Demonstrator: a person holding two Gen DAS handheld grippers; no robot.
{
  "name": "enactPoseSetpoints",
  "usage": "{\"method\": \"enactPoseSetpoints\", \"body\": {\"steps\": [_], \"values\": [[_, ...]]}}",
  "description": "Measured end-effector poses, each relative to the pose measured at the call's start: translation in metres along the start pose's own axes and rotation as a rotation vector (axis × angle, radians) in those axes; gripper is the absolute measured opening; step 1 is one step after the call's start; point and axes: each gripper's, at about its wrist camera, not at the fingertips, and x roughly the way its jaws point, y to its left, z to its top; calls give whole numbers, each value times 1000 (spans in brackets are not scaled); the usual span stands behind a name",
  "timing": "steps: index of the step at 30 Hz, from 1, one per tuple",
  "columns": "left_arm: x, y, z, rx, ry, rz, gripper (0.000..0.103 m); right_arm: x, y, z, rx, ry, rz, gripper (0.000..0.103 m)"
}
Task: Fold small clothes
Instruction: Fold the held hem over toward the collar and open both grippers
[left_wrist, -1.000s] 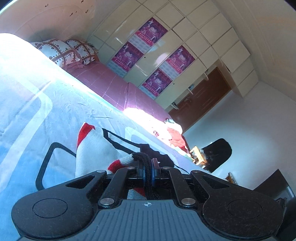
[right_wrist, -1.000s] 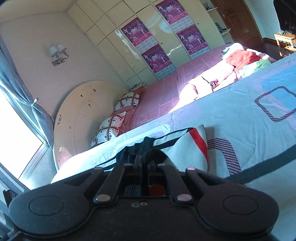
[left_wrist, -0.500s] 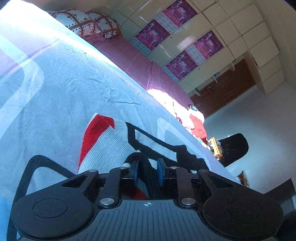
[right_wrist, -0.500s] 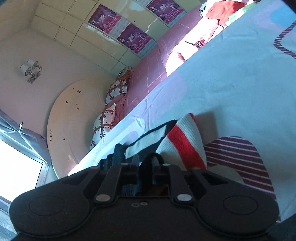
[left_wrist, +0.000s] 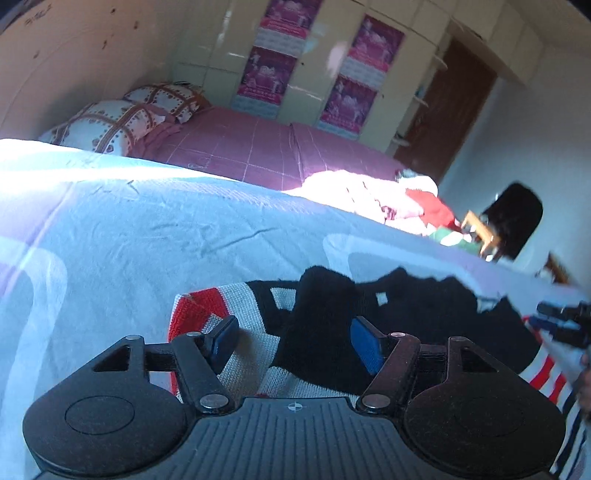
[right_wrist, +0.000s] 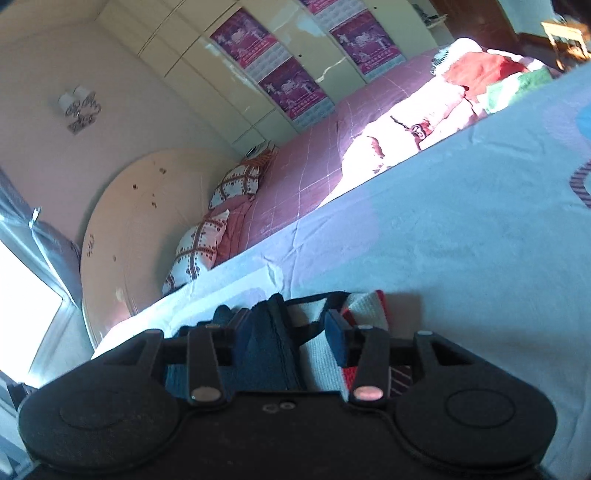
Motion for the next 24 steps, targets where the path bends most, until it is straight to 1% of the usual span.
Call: {"method": "enactPoseSetpoints", "body": {"steps": [1,3,4,5,6,7,8,9,10,11,13,15,16,17,18,19,20,21,23,24], "values": [[4,-6,0,42,18,20,60,5,8,1,-55,11,-19,42],[10,-11,1,87,38,47,40,14,21,1,-155,36,-47,40],[11,-10,2,83,40,49,34,21,30,0,-218,57,-68,40],[10,-9,4,71,44,42,26,28,39,-2,-275,84,-92,37],[8,-8,7,66,44,40,18,34,48,-6,-337,106,-108,29],[7,-8,7,63,38,35,14,41,55,-9,-391,131,-113,19],[6,-7,7,59,28,31,5,46,62,-13,-443,154,-132,12],[4,-8,6,55,12,30,4,49,70,-17,-496,155,-148,6],[0,-8,4,49,-16,35,4,48,76,-20,-535,141,-159,6],[-2,-7,3,38,-52,35,4,45,80,-21,-563,103,-176,6],[-12,-4,-2,-3,-139,25,4,31,83,-18,-547,10,-169,5],[-18,-2,-3,-26,-203,46,4,20,79,-13,-520,-59,-172,5],[-18,-1,-2,-38,-221,63,4,19,78,-9,-517,-86,-190,5],[-15,3,-1,-61,-224,76,4,20,76,-7,-515,-99,-212,5],[-8,7,-1,-81,-200,73,4,25,71,-4,-505,-98,-238,5],[0,8,-2,-81,-159,87,4,31,66,-2,-488,-72,-260,5],[11,8,-3,-69,-108,108,4,42,61,-3,-482,-13,-292,6],[18,5,-5,-52,-92,118,4,54,59,-7,-490,46,-324,6],[21,-2,0,-9,-72,150,5,60,64,-10,-531,49,-348,8],[21,-4,0,8,-69,165,12,60,66,-10,-538,51,-352,11]]}}
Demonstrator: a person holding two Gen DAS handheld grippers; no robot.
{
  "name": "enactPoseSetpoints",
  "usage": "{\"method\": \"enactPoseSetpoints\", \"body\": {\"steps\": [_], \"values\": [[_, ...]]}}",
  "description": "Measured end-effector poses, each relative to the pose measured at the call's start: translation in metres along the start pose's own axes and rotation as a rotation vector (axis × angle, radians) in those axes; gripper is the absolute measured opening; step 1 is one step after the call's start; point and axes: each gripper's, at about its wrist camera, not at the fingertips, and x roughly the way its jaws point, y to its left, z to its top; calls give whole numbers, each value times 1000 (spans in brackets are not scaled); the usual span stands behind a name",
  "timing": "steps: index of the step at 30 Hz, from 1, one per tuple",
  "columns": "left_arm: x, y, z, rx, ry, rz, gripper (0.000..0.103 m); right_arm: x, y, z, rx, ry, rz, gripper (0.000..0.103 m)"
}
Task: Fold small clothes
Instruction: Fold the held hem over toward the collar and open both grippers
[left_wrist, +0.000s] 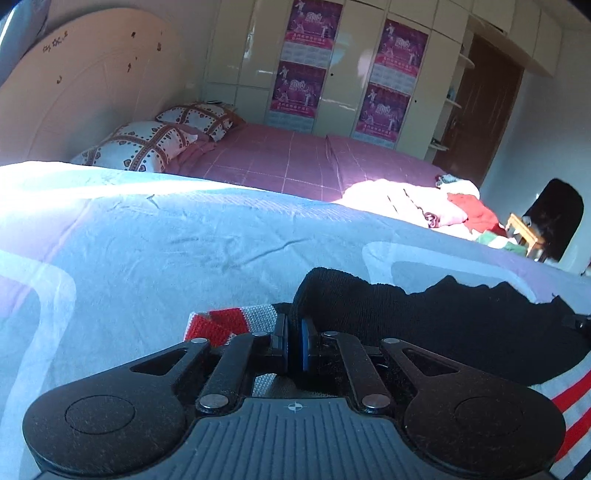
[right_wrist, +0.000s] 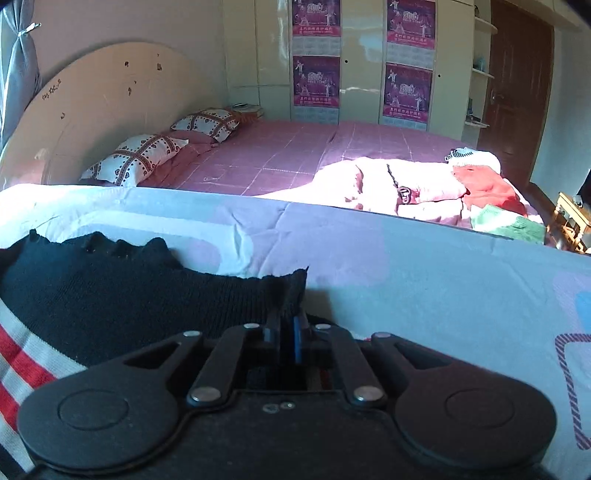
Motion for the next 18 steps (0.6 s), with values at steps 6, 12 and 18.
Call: {"method": "enactPoseSetpoints", "body": {"steps": [6,12,18], "values": [[-45,3,7,-32,-151,51,49,-43,-4,-1,64,-132,-6,38],[-38,-92,5,242,-32,-228,49,-28,73,8,-73,-60,232,12],[-18,-117,-15,321,50,-133,66,0,115,2,-214,30,205,15]]}}
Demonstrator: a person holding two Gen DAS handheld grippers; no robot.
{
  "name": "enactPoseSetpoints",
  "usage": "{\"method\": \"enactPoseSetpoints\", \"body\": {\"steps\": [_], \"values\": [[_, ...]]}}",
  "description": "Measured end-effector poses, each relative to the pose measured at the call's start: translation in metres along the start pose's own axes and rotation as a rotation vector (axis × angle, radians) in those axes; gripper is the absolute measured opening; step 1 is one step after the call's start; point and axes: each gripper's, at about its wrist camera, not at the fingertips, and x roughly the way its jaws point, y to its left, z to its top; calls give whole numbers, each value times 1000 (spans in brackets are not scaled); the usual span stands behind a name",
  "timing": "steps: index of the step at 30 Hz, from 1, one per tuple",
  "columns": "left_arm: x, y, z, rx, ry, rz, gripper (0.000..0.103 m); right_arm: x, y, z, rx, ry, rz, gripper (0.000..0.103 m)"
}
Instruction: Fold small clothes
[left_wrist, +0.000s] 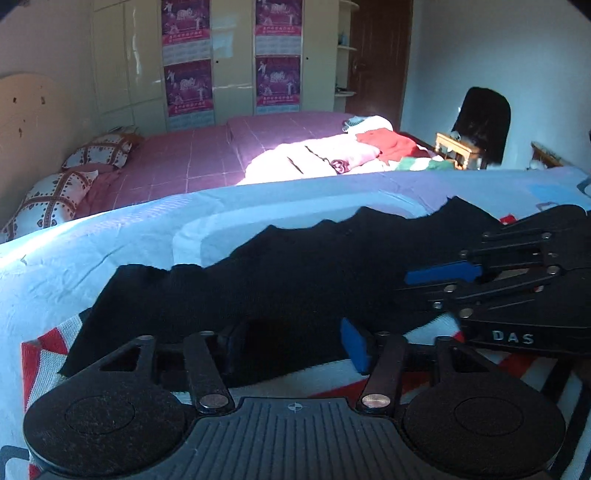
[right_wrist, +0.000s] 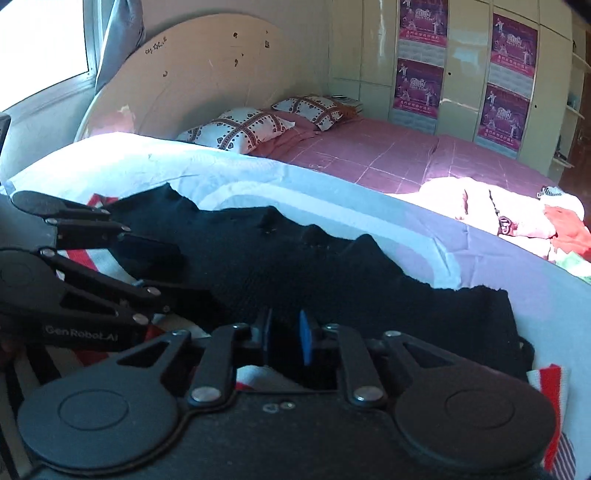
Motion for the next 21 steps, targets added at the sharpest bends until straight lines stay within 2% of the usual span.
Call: {"method": "enactPoseSetpoints", "body": {"steps": [3,4,5,6,7,9,12,14,16,19,21], "values": [[-10,32,-9,9,0,202,68,-12,-32,-12,9,3,-205,17],[-13,54,-15,-24,0,219,71,-16,-53,-19,48,14,-246,15],[-17,69,-19,-63,7,230,82,-24,-73,-26,91,8,-254,10],[-21,82,-21,-118,16,233,85,-30,-87,-29,124,3,-257,4],[-22,90,-21,-148,16,228,85,-33,-96,-30,146,4,-265,3],[-24,87,-20,-138,7,246,85,-35,-97,-27,172,0,-246,6],[-36,70,-23,-116,-26,249,85,-54,-74,-32,148,-69,-254,25],[-54,53,-27,-97,-71,229,85,-74,-58,-39,148,-113,-220,25],[-71,27,-29,-64,-114,174,85,-90,-38,-48,148,-130,-158,25],[-83,-8,-30,-69,-135,95,85,-94,2,-53,117,-133,-72,23],[-82,-30,-34,-39,-124,89,85,-90,25,-52,90,-124,-44,23]]}}
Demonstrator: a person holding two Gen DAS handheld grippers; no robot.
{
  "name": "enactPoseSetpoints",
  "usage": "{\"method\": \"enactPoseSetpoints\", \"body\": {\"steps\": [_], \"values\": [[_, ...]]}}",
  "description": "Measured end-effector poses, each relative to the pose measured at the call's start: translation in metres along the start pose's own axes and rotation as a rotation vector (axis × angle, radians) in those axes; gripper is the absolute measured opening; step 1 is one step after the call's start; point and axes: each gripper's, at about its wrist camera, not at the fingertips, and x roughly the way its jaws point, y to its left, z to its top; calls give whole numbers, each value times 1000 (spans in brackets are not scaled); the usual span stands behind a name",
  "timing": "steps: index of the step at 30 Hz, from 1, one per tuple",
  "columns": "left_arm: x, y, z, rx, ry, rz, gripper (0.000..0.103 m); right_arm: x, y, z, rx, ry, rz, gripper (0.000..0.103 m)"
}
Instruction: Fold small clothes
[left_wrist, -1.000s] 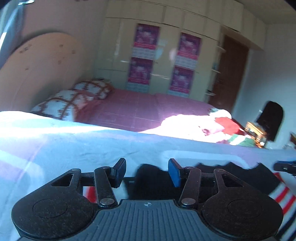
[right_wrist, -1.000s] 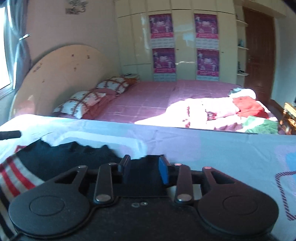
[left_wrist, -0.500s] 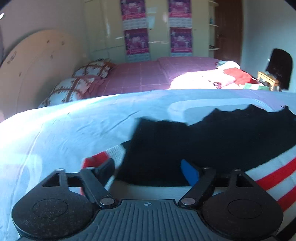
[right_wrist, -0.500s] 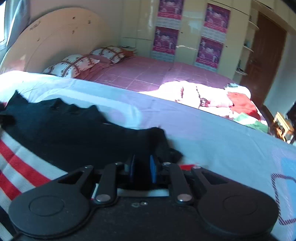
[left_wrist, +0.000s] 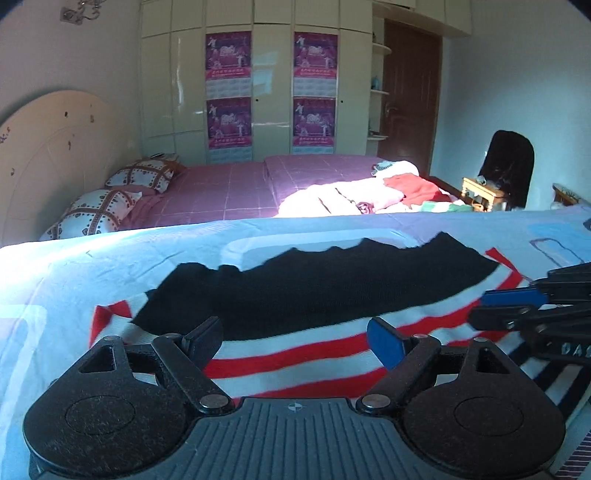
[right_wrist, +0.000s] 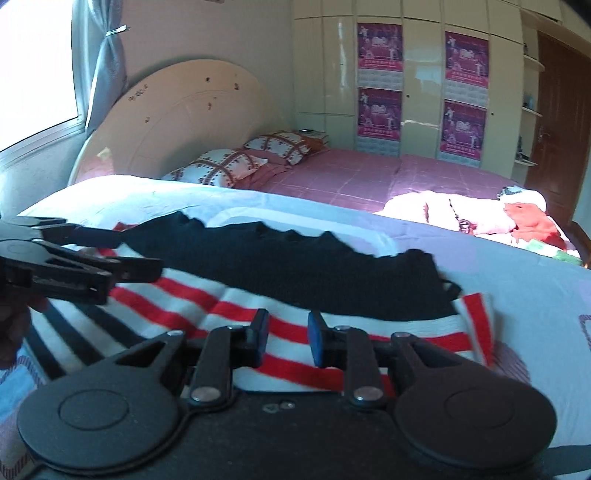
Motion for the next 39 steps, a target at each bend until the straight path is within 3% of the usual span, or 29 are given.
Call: {"method": "enactPoseSetpoints", "body": {"steps": [4,8,11,14,17,21,25,26,31,39], "values": [[12,-15,-21,52,86,35,85,18,32,-6,-83,63,3,28],[-9,21,-35,-2,78,82,85,13,17,-16,-90,83,-99,29],[-26,62,-50,-50,91,140,86,-4,-10,-27,-46,90,-237,29],[-46,73,-53,-97,80,156,85,-19,-25,-28,85,88,-213,29],[-58,48,-50,-74,57,89,85,-33,10,-24,85,21,-90,28],[-62,22,-57,-56,64,59,86,-37,69,-26,32,12,16,28],[-58,16,-76,-17,102,80,86,-14,100,-42,-67,108,-39,32],[-61,20,-79,-42,97,72,86,-15,102,-47,-92,87,-44,32],[-75,42,-85,-61,104,96,86,-32,83,-55,-114,91,-99,30],[-87,63,-95,-55,108,115,86,-70,1,-84,-56,114,-243,30]]}}
